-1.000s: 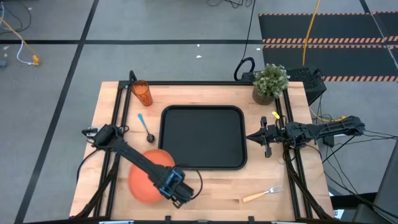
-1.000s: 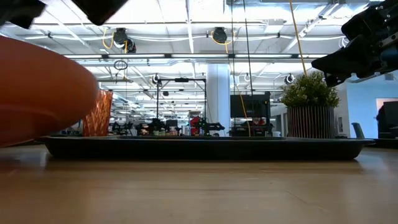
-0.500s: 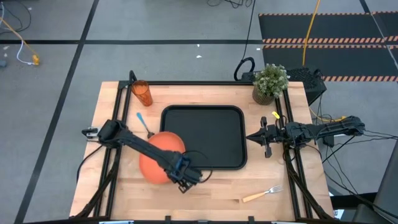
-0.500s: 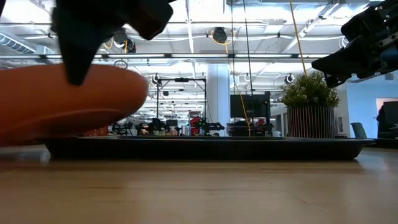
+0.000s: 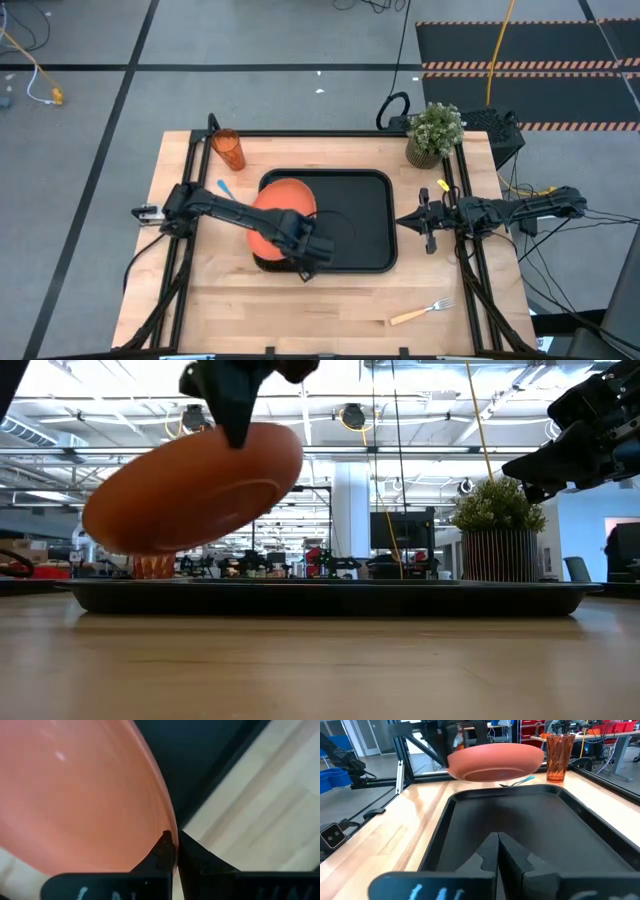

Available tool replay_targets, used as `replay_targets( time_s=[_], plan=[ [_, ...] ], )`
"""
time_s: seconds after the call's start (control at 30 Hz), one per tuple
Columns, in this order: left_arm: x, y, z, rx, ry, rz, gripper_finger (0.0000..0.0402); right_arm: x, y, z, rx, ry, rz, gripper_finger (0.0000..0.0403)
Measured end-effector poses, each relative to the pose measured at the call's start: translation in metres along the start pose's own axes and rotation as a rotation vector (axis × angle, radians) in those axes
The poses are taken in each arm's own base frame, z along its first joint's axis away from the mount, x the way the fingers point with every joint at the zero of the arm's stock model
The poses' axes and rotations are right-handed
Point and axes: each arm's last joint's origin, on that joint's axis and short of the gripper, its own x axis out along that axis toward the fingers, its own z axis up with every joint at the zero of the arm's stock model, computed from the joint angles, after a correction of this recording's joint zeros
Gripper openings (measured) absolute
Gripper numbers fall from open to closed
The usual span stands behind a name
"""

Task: Pick and place plate/cup/fork/spoon on tray
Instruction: Put the orange plate on the black serving tray

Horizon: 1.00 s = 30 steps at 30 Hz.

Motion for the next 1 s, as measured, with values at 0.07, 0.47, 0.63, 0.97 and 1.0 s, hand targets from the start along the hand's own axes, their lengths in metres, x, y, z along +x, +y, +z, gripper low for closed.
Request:
replay_targets(
  time_s=[0.07, 0.47, 0.63, 0.97, 1.0],
  plan=[
    [0.006, 0.001, 0.008, 0.024, -0.01, -0.011, 0.0006, 0.0, 0.0, 0.0, 0.0, 0.001, 0.0, 0.0],
    [0.066, -0.01, 0.048, 0.204, -0.009, -0.05, 0.0007, 0.001, 0.0, -0.001, 0.029, 0.011, -0.001, 0.0],
    [0.083, -0.015, 0.05, 0.302, 0.027, -0.063, 0.0069, 0.001, 0.0, 0.0, 0.063, 0.0, -0.012, 0.0],
    [0.076, -0.022, 0.062, 0.363, -0.11, -0.144, 0.0165, 0.001, -0.003, 0.001, 0.143, -0.024, -0.113, 0.0],
    [0.074, -0.022, 0.063, 0.379, -0.134, -0.151, 0.0168, 0.0, -0.004, 0.002, 0.152, -0.041, -0.147, 0.0]
  ],
)
